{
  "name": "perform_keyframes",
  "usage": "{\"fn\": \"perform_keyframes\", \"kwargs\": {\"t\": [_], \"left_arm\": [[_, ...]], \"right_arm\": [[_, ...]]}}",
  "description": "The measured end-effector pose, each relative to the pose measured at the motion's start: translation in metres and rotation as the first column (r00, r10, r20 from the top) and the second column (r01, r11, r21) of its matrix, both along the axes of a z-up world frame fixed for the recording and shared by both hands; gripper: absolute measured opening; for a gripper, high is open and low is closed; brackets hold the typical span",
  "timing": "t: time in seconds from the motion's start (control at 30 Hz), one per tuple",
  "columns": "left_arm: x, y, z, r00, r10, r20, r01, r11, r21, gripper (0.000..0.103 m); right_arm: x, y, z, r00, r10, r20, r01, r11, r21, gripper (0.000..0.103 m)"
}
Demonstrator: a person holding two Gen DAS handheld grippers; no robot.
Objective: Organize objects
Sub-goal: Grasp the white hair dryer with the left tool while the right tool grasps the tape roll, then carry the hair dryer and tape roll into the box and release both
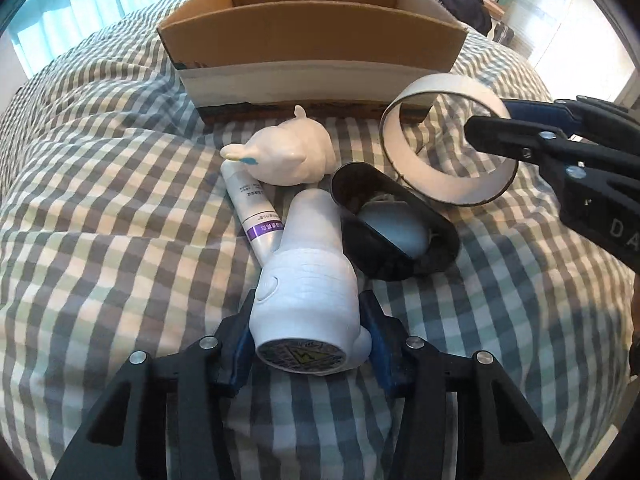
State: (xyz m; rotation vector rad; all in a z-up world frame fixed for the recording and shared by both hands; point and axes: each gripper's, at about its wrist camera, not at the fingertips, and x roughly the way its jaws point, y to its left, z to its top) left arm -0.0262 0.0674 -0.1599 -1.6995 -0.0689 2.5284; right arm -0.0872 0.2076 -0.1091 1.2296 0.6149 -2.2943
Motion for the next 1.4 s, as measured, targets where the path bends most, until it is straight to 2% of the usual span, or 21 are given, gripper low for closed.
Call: {"fn": "perform_keyframes", "kwargs": {"t": [0.3,0.6,0.83,0.97,1.07,1.17,1.4], "left_arm": [[0.036,-0.006,0.032,0.999,-0.019,-0.048,0.020,0.999,0.025,0.049],[0.043,-0.022,0.068,0.993,-0.016,-0.116,0.022,0.999,0.048,0.049],[0.009,-0.039,0.110,0.981,-0.035,-0.192,0.049,0.997,0.065,0.049],[-0.016,-0.036,0.151,0.956,-0.062,-0.287,0.070,0.997,0.020,0.049],[-0.039,-0.034,0.170,0.943,-0.075,-0.324,0.076,0.997,-0.010,0.049],[-0.065,-0.038,0.179,0.937,-0.078,-0.342,0.078,0.997,-0.015,0.049],[-0.130,-0.043,0.182,0.932,-0.071,-0.354,0.070,0.997,-0.017,0.049]], "right_arm": [[0.030,0.005,0.037,0.999,-0.017,-0.037,0.017,1.000,-0.011,0.025],[0.052,0.002,0.073,0.995,-0.027,-0.092,0.028,0.999,0.015,0.024],[0.048,0.000,0.123,0.982,-0.047,-0.182,0.049,0.999,0.006,0.024],[0.037,-0.007,0.150,0.972,-0.050,-0.229,0.051,0.999,-0.002,0.020],[0.022,-0.011,0.169,0.964,-0.063,-0.260,0.060,0.998,-0.020,0.019],[0.000,-0.018,0.183,0.952,-0.073,-0.297,0.070,0.997,-0.023,0.011],[-0.065,-0.027,0.190,0.943,-0.120,-0.309,0.099,0.992,-0.081,0.010]]}}
